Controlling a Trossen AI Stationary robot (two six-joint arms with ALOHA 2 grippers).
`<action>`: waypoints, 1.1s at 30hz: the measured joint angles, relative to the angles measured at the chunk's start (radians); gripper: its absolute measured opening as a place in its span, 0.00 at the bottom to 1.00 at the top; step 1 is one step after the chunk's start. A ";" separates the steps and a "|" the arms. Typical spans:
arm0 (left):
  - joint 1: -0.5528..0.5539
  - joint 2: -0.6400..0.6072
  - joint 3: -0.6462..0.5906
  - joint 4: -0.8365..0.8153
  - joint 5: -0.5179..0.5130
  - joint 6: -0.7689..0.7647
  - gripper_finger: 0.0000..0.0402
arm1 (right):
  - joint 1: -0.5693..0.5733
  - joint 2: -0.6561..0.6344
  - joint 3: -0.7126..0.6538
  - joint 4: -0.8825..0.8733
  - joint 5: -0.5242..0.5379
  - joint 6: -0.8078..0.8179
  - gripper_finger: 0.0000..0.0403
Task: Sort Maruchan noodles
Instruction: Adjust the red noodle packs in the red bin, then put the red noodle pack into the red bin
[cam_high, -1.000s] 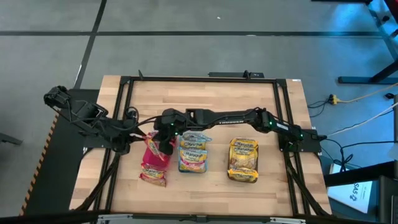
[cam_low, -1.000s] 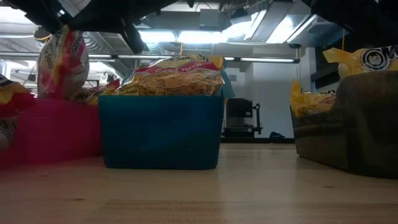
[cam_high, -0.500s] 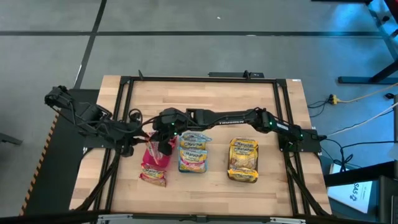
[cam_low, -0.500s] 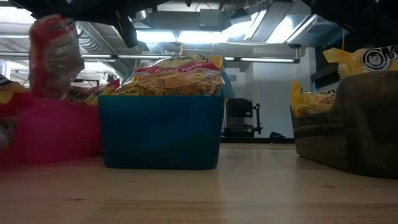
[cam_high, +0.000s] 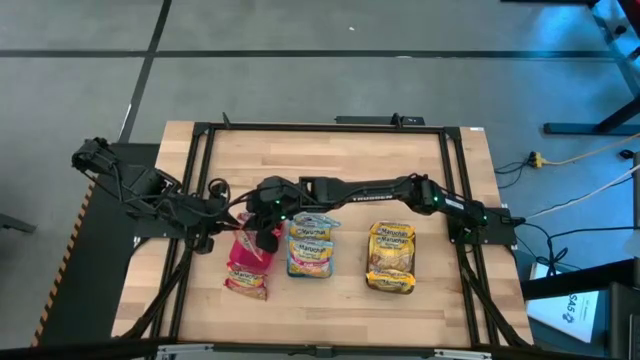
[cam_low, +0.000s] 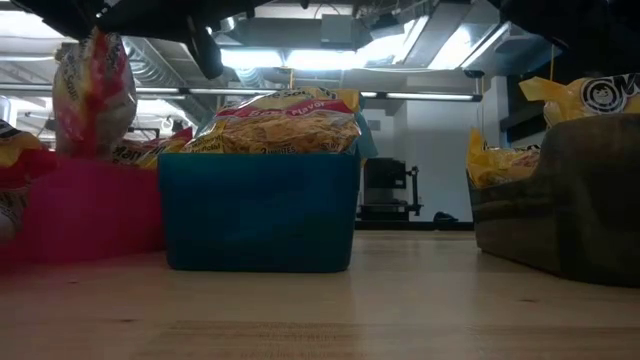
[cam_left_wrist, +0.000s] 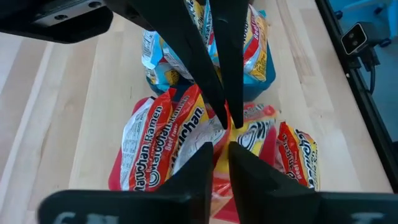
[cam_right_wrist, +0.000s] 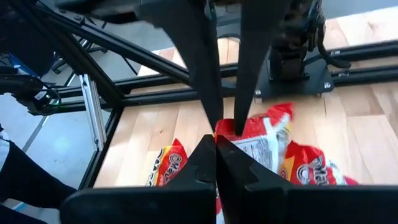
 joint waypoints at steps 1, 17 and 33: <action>0.000 0.000 0.000 -0.001 0.001 0.000 0.09 | 0.000 0.000 0.000 -0.006 0.000 0.006 0.00; 0.000 0.000 0.000 -0.004 -0.004 0.000 0.00 | 0.000 -0.001 0.000 -0.028 -0.008 0.055 0.04; 0.000 -0.008 0.000 -0.028 0.014 -0.003 0.00 | 0.000 -0.001 0.000 -0.057 -0.053 0.132 0.41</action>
